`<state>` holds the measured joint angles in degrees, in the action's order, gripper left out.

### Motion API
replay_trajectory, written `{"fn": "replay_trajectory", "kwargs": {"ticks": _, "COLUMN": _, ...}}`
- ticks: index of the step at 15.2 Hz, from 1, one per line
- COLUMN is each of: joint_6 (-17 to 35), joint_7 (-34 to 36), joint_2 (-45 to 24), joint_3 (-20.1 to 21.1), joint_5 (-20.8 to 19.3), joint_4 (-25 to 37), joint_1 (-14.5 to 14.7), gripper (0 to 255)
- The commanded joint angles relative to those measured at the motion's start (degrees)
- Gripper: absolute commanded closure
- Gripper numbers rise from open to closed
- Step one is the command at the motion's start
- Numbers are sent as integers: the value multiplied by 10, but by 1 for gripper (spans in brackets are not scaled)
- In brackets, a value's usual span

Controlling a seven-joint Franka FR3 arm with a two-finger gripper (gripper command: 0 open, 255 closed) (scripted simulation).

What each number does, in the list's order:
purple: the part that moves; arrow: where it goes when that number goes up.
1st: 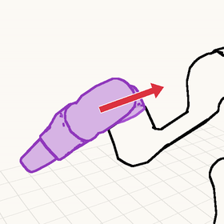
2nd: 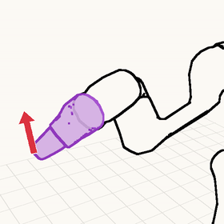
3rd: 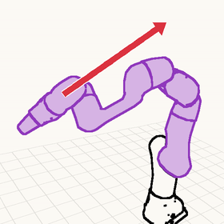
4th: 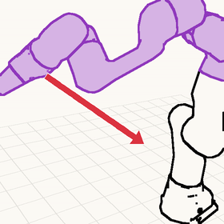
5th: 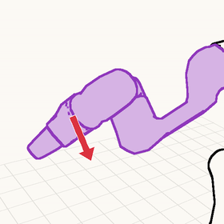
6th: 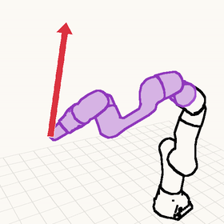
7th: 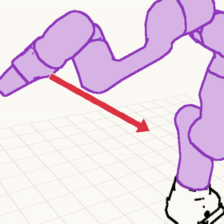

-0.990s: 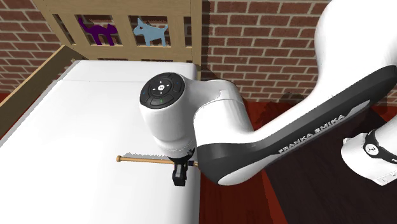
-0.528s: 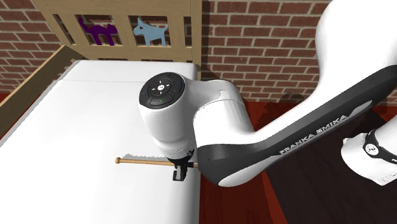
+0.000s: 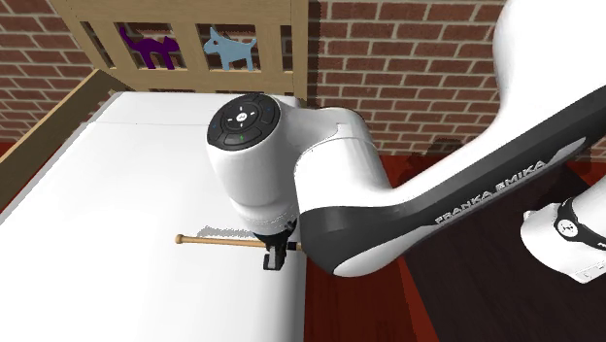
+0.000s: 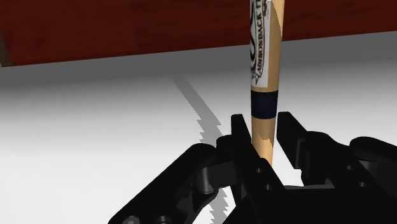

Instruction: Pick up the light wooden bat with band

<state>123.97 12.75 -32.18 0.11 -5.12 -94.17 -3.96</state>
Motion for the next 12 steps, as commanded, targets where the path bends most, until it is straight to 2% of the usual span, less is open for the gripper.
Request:
{"fn": "replay_trajectory", "kwargs": {"ticks": 1, "joint_6": -12, "joint_7": -1, "joint_2": 8, "joint_3": 0, "joint_5": 1, "joint_4": 3, "joint_1": 0, "gripper": 255}}
{"fn": "replay_trajectory", "kwargs": {"ticks": 12, "joint_6": -66, "joint_7": -6, "joint_2": 41, "joint_3": 1, "joint_5": 3, "joint_4": 26, "joint_1": 0, "gripper": 255}}
